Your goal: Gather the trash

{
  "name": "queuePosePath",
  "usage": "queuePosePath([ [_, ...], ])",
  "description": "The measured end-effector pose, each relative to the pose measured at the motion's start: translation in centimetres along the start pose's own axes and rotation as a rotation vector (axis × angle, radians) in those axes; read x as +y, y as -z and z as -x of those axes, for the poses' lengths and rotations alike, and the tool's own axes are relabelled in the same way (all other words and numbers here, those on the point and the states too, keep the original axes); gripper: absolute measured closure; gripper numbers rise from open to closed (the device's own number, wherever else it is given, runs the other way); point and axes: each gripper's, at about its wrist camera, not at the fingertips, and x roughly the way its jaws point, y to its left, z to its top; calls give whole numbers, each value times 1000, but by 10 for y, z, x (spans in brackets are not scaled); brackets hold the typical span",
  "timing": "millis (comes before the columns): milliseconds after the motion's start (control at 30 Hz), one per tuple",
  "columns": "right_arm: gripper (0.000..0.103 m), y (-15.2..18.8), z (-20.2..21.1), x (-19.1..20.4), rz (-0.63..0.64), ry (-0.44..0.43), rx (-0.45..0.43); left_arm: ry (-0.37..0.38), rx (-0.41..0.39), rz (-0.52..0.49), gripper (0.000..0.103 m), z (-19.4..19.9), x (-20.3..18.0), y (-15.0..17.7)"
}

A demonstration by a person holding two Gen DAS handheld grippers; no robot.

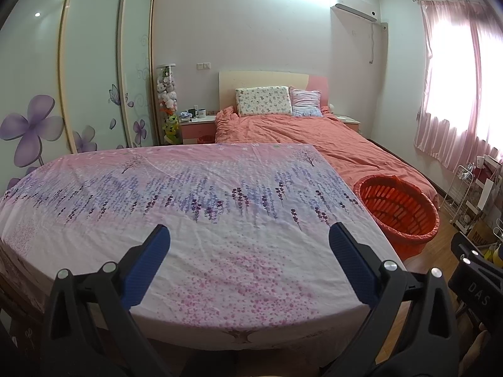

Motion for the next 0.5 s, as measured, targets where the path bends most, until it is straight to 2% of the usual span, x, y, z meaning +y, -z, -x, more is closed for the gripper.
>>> queuePosePath([
  [500, 2, 0, -1, -1, 0, 1, 2, 1, 3, -1, 4, 0, -1, 1],
])
